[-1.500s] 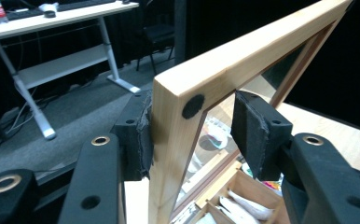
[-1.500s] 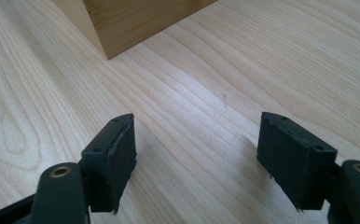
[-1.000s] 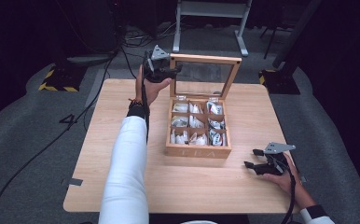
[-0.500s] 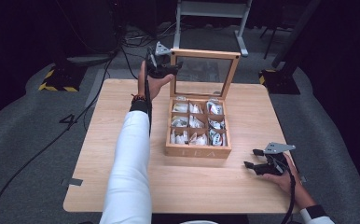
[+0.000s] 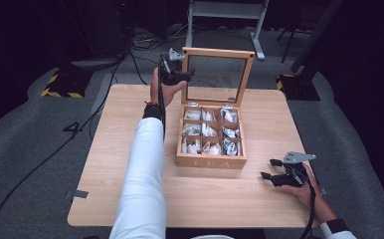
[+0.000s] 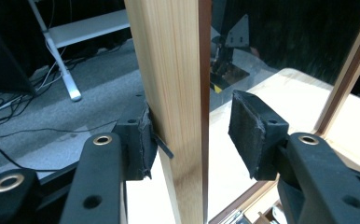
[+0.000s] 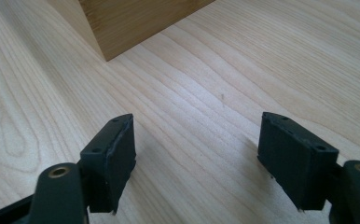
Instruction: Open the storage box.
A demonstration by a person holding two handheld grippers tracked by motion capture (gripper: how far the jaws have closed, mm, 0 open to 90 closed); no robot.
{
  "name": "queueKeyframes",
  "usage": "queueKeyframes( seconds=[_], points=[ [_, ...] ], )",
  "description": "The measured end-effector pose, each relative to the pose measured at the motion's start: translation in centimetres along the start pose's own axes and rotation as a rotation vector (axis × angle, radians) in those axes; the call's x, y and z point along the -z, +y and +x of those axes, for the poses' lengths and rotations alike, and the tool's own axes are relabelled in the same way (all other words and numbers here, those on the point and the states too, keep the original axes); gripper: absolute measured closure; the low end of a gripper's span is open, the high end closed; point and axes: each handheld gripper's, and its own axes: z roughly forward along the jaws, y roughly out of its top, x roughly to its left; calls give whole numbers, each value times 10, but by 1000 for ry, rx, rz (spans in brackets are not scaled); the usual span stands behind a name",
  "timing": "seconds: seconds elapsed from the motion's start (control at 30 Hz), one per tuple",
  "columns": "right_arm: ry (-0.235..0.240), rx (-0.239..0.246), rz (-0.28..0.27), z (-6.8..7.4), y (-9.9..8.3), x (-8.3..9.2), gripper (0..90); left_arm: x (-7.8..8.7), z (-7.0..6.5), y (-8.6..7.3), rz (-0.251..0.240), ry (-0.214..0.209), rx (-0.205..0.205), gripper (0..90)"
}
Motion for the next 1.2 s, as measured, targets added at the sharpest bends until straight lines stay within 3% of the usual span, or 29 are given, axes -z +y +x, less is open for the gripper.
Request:
queueKeyframes(
  seconds=[0.13, 0.5, 0.7, 1.03, 1.2],
  points=[
    [-3, 1, 2, 0, 0, 0, 278, -6, 0, -9, 54, 4, -14, 516],
    [-2, 1, 2, 0, 0, 0, 278, -19, 1, -21, 79, 25, 10, 503],
    [-7, 6, 3, 1, 0, 0, 278, -25, 2, -35, 129, 42, 6, 503],
    [-2, 0, 1, 0, 0, 1, 278, -29, 0, -54, 172, 14, 0, 512],
    [0, -4, 1, 0, -1, 1, 278, -32, -2, -71, 240, -2, -10, 507]
  ],
)
